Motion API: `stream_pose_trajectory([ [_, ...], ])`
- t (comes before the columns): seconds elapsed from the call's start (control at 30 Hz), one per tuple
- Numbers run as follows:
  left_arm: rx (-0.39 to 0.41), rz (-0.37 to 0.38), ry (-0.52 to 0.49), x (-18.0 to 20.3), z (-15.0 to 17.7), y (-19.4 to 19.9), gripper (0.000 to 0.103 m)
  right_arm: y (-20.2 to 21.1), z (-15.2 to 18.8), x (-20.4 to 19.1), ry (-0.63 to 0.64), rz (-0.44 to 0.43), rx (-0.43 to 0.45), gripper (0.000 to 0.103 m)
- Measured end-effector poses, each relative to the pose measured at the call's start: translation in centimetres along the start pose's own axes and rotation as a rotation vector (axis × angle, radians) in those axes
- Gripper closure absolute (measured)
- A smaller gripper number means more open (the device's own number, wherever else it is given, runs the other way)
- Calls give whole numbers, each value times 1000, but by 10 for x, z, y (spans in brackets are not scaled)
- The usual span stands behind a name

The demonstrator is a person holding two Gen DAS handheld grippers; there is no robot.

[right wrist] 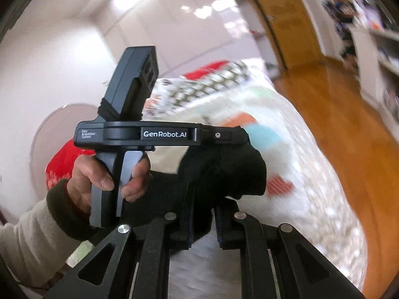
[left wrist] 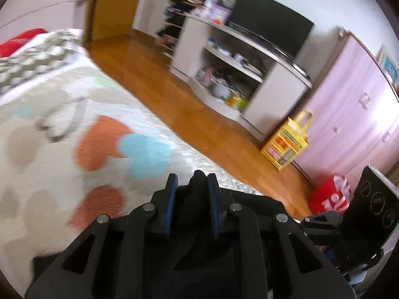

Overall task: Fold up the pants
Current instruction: 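Press the folded pants flat with the left gripper while the right gripper smooths the edge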

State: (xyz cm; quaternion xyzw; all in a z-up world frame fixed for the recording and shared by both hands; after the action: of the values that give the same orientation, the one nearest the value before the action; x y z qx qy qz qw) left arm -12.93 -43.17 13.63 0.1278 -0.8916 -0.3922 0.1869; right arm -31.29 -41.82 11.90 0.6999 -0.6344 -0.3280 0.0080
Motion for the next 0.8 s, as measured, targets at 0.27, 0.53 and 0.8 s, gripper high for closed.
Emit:
stream_pose_trajectory([
  [0.27,49,-272,277,-105,69,132,42,-67,15,-118,265,-196,-130,91],
  [0.53,-24,-289,488,-131,159,158,24,-146,89,-150,182,-344,-392,57],
  [0.8,-57,-274,617,-121,201,108,21,-101,28,-76,175,-100,-220,37],
])
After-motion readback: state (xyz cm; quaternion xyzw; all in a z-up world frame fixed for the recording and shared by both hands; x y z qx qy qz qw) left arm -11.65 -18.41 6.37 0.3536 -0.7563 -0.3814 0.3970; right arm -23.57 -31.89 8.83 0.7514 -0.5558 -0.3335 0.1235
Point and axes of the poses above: each gripper's, at about its wrist camera, not at the fingertips, and y roughly against the way its jaws point, x to its right, z to its underside, the point moved 4 cm from there along -y, roughly the way its jaws point, and after that the axes turned 7 degrees about -z, right-handed, at the moved point
